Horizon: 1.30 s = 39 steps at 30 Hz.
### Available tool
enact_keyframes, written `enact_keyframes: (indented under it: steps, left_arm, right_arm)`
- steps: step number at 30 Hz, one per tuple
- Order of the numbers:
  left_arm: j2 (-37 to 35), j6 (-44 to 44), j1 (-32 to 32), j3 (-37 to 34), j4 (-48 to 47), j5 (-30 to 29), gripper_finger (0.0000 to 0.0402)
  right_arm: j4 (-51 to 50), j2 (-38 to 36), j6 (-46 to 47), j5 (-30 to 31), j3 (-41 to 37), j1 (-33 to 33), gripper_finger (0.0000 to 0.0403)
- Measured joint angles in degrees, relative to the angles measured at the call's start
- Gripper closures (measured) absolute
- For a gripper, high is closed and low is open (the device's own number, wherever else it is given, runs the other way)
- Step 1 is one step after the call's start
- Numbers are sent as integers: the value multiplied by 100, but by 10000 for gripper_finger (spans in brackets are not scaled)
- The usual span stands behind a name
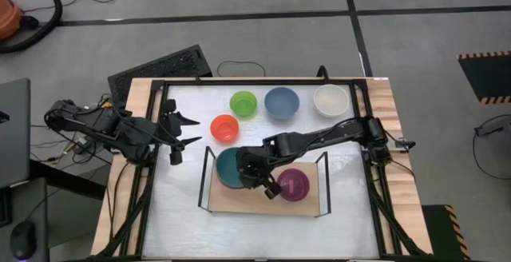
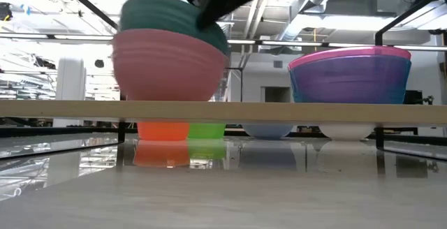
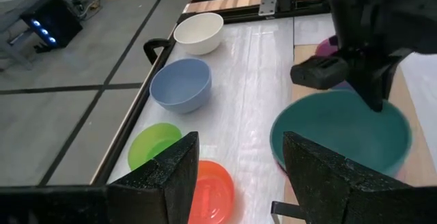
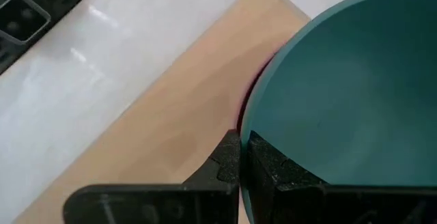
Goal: Place and stack bowls onto a shelf
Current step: Stack the big dark green bowl on top of the big pink bowl on the shelf
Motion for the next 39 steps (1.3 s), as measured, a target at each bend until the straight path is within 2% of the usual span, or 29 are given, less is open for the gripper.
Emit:
enact_keyframes:
  steps: [8,19,23,28,32,39]
  left_arm:
    - [0,1,0,0,2,2,205]
    - [0,-10,0,0,4,2,205]
    - [0,-33,1,0,4,2,205]
    - [0,-41,1,0,2,2,205]
    - [0,-41,1,0,-2,4,205]
    - [0,-53,0,0,-2,4,205]
  right_arm:
    - [-31,-9,107,-17,26,-48,372]
    - [21,-11,177,-33,52,-37,297]
    - [-114,-9,517,-38,465,-37,269]
    - [-674,-108,551,-2,1414,-56,234]
    - [-934,-118,1205,809,2007,-115,230]
    - [-518,196,1455,1645,1569,194,267]
